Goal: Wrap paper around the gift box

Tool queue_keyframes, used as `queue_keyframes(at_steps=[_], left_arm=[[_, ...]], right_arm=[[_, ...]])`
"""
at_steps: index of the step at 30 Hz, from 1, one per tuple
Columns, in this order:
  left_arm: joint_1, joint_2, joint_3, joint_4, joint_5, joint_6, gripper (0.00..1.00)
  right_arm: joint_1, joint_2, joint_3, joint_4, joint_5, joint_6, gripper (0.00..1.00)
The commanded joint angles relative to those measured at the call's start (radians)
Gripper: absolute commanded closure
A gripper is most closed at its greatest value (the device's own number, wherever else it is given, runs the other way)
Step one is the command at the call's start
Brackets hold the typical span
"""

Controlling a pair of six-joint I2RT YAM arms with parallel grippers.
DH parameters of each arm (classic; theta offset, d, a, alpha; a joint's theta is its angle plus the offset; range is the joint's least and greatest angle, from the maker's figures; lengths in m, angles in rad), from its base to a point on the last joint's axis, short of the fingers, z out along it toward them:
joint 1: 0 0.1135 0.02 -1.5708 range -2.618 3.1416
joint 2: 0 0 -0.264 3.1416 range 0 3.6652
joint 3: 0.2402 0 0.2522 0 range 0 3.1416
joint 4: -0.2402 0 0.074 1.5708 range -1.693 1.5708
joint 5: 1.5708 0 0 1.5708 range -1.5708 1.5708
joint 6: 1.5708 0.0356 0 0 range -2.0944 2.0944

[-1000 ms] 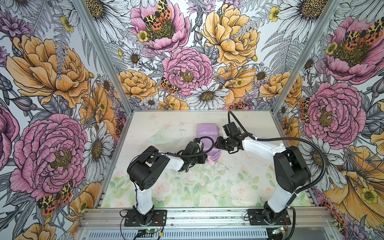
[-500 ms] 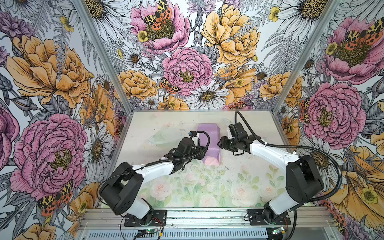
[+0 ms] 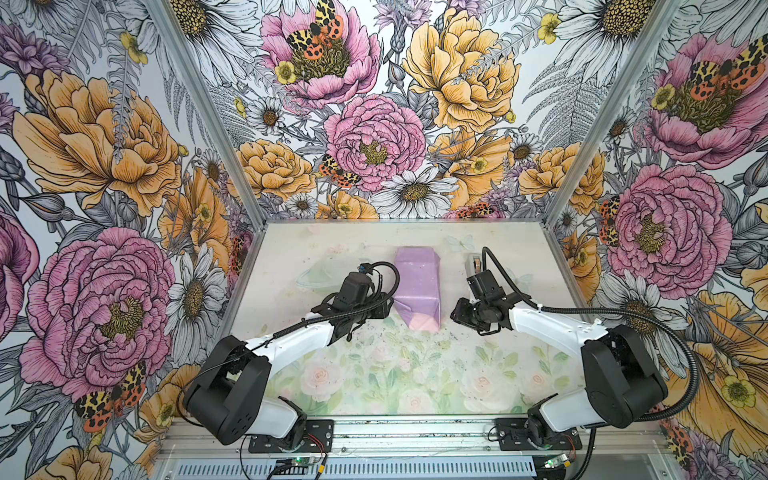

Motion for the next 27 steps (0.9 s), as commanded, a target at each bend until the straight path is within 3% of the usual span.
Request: queue_keyframes(at_steps=[1,6,13,22,27], left_arm=[[-0.017,0.008,-0.003,0.003,0.011,0.035,0.54],[-0.014,-0.024,0.043,-0.004,-0.021,0.2,0.35],[0.059,-0.013,0.055,0.007,0.028,0.234,0.35],[0.071,0.018,0.049,0.032,0.055,0.247,0.35],[0.071,0.022,0.05,0.063,0.11,0.404,0.28]], right_arm=[[0.025,0.053,-0.006,0.102,0.019,-0.002,0.61],[0.06,0.106,-0.003,0.228,0.014,-0.004,0.66],[0.129,0.137,-0.014,0.351,0.021,0.012,0.72],[0.169,0.162,-0.069,0.547,0.069,0.038,0.78],[0.195,0.184,-0.084,0.64,0.091,0.037,0.81]])
